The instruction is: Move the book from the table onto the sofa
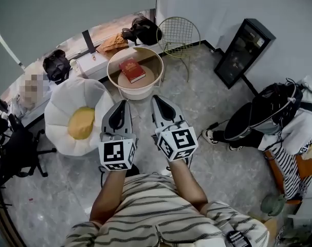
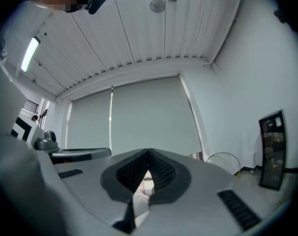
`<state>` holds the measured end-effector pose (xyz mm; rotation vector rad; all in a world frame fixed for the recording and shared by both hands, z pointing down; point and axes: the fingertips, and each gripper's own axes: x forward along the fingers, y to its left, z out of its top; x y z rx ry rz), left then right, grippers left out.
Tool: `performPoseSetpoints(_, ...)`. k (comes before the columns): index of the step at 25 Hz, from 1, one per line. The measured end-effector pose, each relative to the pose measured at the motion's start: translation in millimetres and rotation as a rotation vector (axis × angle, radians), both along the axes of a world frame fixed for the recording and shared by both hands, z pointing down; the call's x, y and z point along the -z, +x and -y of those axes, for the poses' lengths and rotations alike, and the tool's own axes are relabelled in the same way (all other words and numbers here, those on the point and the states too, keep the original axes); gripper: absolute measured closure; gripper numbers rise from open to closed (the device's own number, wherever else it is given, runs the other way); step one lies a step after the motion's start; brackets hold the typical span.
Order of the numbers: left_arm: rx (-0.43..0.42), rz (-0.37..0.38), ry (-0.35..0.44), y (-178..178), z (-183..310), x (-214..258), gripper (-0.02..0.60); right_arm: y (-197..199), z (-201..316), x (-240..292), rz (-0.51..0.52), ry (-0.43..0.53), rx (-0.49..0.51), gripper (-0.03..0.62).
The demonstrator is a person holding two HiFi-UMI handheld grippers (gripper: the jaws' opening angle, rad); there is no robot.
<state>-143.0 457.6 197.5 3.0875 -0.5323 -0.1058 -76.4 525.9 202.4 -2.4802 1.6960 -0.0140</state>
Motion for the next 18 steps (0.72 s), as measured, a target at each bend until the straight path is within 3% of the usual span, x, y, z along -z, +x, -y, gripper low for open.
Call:
performPoseSetpoints(8,-0.001,0.017,-0.032,45,16,-22,0.577,42,18,-24,0.033,-0.025,0.009,0.580)
performPoseSetpoints(18,0.011,0.005,-0.088,120,111,-39,0.577,117,107,-34,0.017,-0.061,-0.005,0.582)
